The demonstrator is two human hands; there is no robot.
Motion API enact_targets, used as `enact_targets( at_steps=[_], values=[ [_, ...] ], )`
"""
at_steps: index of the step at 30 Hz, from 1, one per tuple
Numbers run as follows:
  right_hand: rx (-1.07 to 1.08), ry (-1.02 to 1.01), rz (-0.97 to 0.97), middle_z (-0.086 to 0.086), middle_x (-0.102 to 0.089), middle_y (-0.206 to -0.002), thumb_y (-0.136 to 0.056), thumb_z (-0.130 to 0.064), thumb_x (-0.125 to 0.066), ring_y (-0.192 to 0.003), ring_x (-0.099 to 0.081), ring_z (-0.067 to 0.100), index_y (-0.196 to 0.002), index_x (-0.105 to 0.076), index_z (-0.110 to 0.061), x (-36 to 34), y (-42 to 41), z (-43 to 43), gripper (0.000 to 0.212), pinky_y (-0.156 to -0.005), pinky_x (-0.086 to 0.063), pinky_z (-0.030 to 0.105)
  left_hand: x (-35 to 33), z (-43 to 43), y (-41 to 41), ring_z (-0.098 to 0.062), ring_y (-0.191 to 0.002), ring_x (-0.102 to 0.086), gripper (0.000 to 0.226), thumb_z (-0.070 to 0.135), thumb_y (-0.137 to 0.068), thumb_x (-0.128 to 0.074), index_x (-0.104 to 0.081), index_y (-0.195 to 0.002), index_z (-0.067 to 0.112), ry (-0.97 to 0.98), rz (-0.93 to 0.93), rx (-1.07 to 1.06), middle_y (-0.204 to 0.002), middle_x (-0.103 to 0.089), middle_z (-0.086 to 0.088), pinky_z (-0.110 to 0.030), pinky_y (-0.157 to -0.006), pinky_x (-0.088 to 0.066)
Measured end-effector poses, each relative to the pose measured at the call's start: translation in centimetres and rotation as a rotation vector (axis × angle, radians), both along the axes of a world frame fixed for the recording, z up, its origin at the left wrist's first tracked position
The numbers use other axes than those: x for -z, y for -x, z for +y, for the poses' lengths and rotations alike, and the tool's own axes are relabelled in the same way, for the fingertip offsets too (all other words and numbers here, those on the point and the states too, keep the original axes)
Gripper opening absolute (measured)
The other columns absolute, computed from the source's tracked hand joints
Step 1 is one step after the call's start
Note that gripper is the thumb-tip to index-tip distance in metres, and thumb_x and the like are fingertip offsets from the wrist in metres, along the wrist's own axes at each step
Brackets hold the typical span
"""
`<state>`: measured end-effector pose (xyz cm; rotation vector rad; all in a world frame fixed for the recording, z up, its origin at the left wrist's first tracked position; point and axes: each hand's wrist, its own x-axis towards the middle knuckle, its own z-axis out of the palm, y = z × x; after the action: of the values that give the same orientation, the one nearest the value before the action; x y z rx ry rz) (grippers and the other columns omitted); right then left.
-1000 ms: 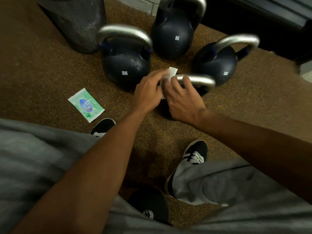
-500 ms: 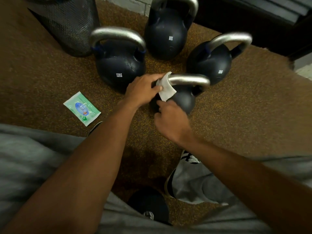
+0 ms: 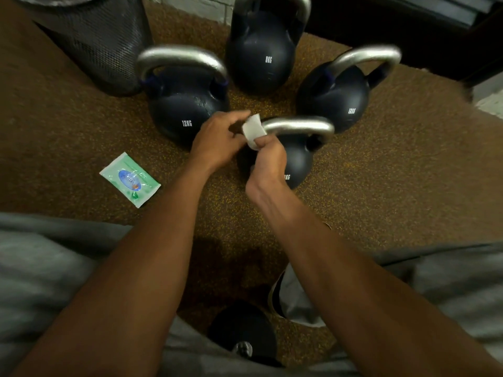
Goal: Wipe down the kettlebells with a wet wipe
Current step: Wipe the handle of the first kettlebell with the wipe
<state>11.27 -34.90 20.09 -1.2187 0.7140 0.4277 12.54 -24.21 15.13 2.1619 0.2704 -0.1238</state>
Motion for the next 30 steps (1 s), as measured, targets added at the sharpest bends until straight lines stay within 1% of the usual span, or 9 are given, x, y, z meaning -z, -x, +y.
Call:
enact_targets(
  at_steps=[4, 6, 8, 9, 16, 22, 24, 28, 30],
  values=[
    [0.125, -0.155, -0.092, 0.006, -0.056, -0.062, -0.089, -0.007, -0.039, -0.064, -0.053, 0.015, -0.077, -0.057, -0.008, 1.4, -0.8, -1.4, 0.022, -0.084, -0.041, 0.033, 0.3, 0.3, 0.4, -0.018, -0.12, -0.062, 0.055, 0.0, -0.095, -0.05, -0.058, -0.143, 0.027, 0.053, 0.029, -0.127, -0.138, -0.064, 0.001, -0.044, -0.106, -0.051],
    [0.104, -0.262, -0.106, 0.009, -0.07, -0.1, -0.091, -0.017, -0.038, -0.1, -0.062, 0.015, -0.107, -0.066, -0.008, 1.7, 0.0, -2.2, 0.033, -0.1, -0.036, 0.032, 0.8, -0.4, 0.6, -0.018, -0.122, -0.064, 0.054, -0.002, -0.096, -0.047, -0.061, -0.14, 0.027, 0.016, 0.045, -0.046, -0.138, -0.065, 0.0, -0.044, -0.106, -0.051],
    [0.098, -0.364, -0.063, 0.007, -0.054, -0.148, -0.097, -0.027, -0.031, -0.14, -0.043, 0.016, -0.144, -0.051, -0.009, 1.6, 0.5, -2.6, 0.055, -0.121, -0.019, 0.034, 1.4, -0.8, 0.7, -0.018, -0.123, -0.063, 0.056, -0.004, -0.095, -0.046, -0.063, -0.138, 0.027, 0.009, 0.071, -0.018, -0.135, -0.067, 0.0, -0.043, -0.106, -0.051],
    [0.125, -0.374, -0.047, 0.007, -0.05, -0.152, -0.097, -0.029, -0.029, -0.145, -0.038, 0.017, -0.148, -0.048, -0.009, 1.7, 0.1, -2.5, 0.058, -0.125, -0.013, 0.036, 1.6, -1.0, 0.7, -0.016, -0.125, -0.062, 0.056, -0.005, -0.095, -0.045, -0.064, -0.138, 0.027, 0.019, 0.083, -0.024, -0.135, -0.067, 0.001, -0.042, -0.108, -0.05],
    [0.081, -0.227, -0.055, -0.001, -0.063, -0.139, -0.096, -0.034, -0.026, -0.131, -0.048, 0.013, -0.134, -0.064, -0.026, 4.1, -0.3, -3.2, 0.054, -0.116, -0.02, 0.04, 1.5, -1.3, 0.9, -0.008, -0.13, -0.057, 0.055, -0.006, -0.096, -0.044, -0.062, -0.139, 0.024, 0.118, 0.116, -0.052, -0.136, -0.066, 0.005, -0.036, -0.114, -0.044],
    [0.069, -0.219, -0.031, 0.002, -0.062, -0.09, -0.094, -0.032, -0.028, -0.086, -0.048, 0.018, -0.098, -0.06, -0.019, 4.0, -2.5, -3.7, 0.035, -0.073, -0.036, 0.035, 0.7, -1.6, 1.0, -0.009, -0.13, -0.057, 0.053, -0.002, -0.098, -0.044, -0.06, -0.141, 0.024, 0.081, 0.105, -0.049, -0.138, -0.065, 0.006, -0.036, -0.112, -0.046],
    [0.051, -0.213, -0.037, 0.002, -0.062, -0.088, -0.093, -0.03, -0.029, -0.082, -0.049, 0.018, -0.099, -0.058, -0.016, 4.0, -2.9, -4.4, 0.033, -0.073, -0.036, 0.035, 0.7, -1.7, 1.2, -0.012, -0.13, -0.057, 0.053, 0.001, -0.098, -0.046, -0.058, -0.143, 0.027, 0.062, 0.112, -0.022, -0.139, -0.064, 0.007, -0.038, -0.11, -0.047],
    [-0.023, -0.294, 0.006, 0.005, -0.067, -0.116, -0.093, -0.036, -0.025, -0.106, -0.054, 0.02, -0.116, -0.069, -0.023, 4.1, -1.5, -6.1, 0.051, -0.094, -0.036, 0.039, 0.8, -2.5, 1.5, -0.022, -0.125, -0.059, 0.054, 0.01, -0.097, -0.049, -0.052, -0.145, 0.031, -0.104, 0.078, -0.025, -0.136, -0.065, 0.0, -0.043, -0.101, -0.052],
    [-0.012, -0.34, 0.014, 0.005, -0.07, -0.111, -0.093, -0.037, -0.027, -0.101, -0.057, 0.02, -0.116, -0.071, -0.023, 4.1, -1.7, -5.8, 0.051, -0.096, -0.038, 0.04, 0.7, -3.1, 1.8, -0.026, -0.127, -0.055, 0.054, 0.011, -0.099, -0.05, -0.046, -0.15, 0.029, -0.181, 0.076, -0.021, -0.139, -0.061, -0.005, -0.043, -0.099, -0.049]
  ],
)
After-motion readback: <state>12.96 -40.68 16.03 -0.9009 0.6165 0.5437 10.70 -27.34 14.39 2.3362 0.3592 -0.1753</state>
